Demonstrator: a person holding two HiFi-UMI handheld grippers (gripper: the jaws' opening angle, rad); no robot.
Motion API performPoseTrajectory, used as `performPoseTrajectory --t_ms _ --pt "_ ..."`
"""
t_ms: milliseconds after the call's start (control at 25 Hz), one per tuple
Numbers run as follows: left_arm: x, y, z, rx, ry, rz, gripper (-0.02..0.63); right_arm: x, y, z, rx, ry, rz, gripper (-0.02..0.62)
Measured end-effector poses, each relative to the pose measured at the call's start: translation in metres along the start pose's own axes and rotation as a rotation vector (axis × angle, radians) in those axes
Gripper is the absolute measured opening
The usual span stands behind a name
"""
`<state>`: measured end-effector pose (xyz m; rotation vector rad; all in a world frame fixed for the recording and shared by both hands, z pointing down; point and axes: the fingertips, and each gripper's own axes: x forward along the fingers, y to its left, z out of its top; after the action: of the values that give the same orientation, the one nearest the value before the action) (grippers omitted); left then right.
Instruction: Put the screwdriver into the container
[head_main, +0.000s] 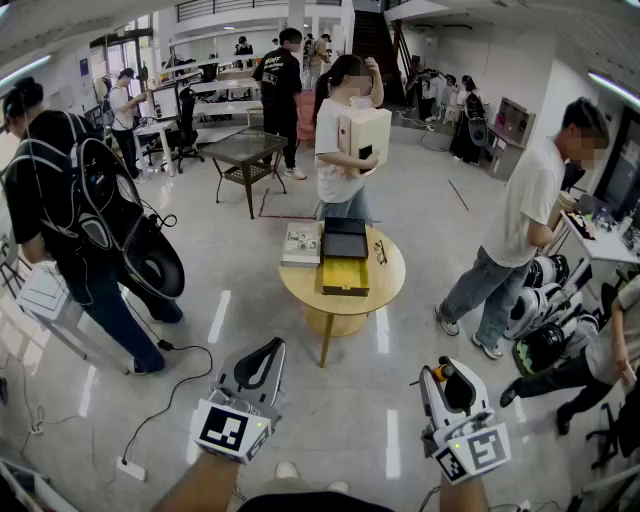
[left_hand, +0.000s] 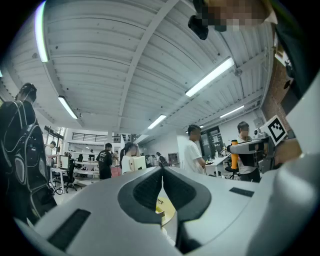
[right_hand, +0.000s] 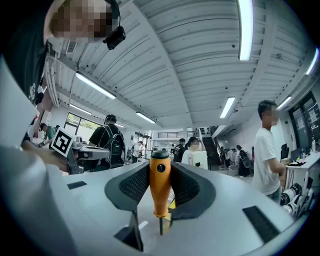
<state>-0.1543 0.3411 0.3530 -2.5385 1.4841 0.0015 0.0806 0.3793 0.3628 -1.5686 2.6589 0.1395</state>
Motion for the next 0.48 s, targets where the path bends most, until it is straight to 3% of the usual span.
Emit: performPoseTrajectory --t_ms 480 --pt "0.01 -0.04 0.003 0.073 0.004 0.045 0.023 -0.022 -0.031 -0.005 -0.019 -0.021 0.043 0.138"
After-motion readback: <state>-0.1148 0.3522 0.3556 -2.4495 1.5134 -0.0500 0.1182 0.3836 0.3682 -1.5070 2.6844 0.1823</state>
